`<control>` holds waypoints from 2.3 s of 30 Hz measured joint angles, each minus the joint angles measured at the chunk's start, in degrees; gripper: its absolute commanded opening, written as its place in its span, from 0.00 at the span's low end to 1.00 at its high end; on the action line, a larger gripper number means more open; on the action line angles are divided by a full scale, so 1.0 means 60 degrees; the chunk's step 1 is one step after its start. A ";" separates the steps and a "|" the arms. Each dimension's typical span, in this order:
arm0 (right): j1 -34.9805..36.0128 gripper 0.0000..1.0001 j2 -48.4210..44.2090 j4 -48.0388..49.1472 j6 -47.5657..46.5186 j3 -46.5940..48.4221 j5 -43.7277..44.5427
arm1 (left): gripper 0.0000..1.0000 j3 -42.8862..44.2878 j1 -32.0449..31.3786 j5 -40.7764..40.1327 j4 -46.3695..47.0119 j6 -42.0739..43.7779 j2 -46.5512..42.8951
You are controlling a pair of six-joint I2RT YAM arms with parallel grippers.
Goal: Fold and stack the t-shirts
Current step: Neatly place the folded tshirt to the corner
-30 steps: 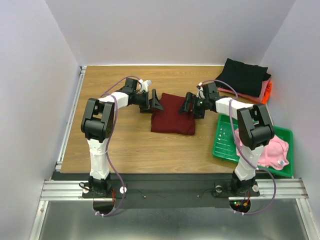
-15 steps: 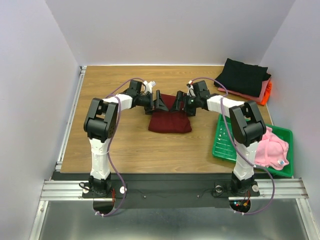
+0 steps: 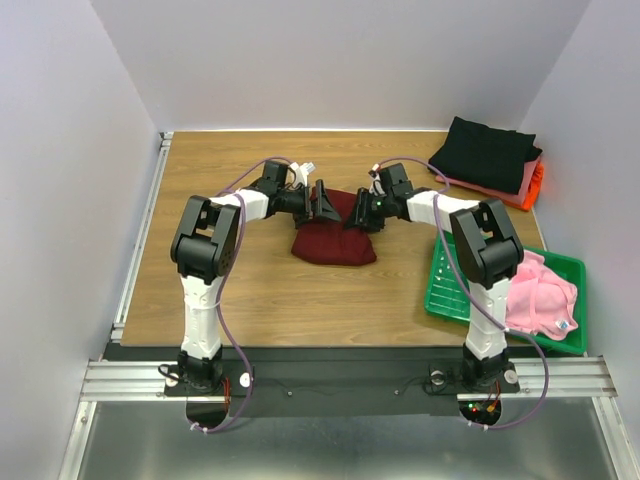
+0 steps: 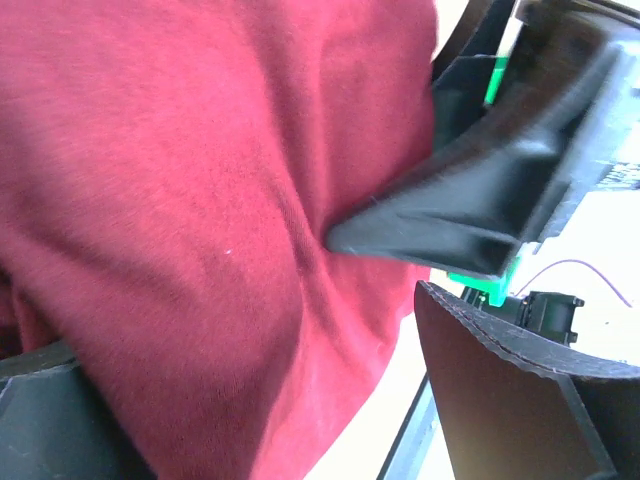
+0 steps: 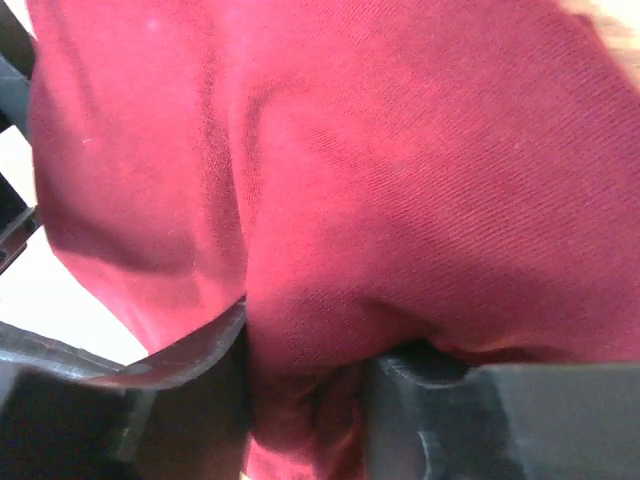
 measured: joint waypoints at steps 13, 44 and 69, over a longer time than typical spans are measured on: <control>0.0033 0.00 0.0229 -0.0135 0.0288 0.0098 0.0608 | 0.99 -0.0015 0.0149 -0.0080 0.0087 -0.0168 0.0011; -0.2973 0.00 0.2725 -0.3668 -0.3366 0.8255 0.3213 | 0.99 -0.1472 0.2033 -0.0980 -0.1082 0.1381 -0.1515; -0.6211 0.00 0.2739 -0.3880 -0.2761 0.9337 0.2036 | 0.99 -0.1548 0.2033 -0.1013 -0.1137 0.1406 -0.1577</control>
